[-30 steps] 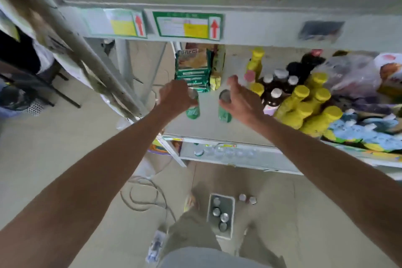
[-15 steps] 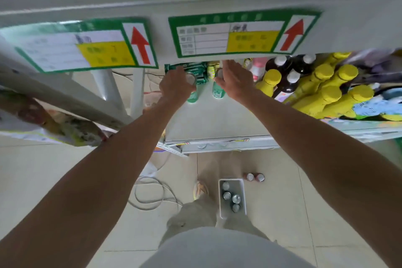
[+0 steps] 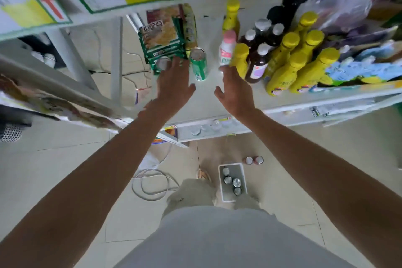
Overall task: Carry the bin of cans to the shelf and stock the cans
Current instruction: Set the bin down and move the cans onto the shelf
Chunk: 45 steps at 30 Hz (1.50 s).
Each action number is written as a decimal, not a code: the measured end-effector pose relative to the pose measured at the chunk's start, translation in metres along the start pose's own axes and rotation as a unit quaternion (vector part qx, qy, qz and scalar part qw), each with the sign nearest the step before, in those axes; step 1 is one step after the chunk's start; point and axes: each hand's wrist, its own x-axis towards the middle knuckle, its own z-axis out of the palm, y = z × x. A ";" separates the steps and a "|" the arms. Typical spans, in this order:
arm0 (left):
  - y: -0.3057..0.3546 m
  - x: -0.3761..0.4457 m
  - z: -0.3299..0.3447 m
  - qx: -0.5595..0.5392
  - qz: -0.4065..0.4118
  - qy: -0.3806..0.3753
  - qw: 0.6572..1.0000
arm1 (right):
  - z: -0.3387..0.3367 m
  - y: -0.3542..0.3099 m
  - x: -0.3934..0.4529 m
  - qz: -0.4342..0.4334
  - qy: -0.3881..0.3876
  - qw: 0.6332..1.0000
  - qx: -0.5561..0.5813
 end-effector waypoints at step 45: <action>0.126 -0.161 0.733 0.073 0.488 -0.333 0.804 | 0.564 0.320 -0.420 0.565 -0.174 0.801 0.097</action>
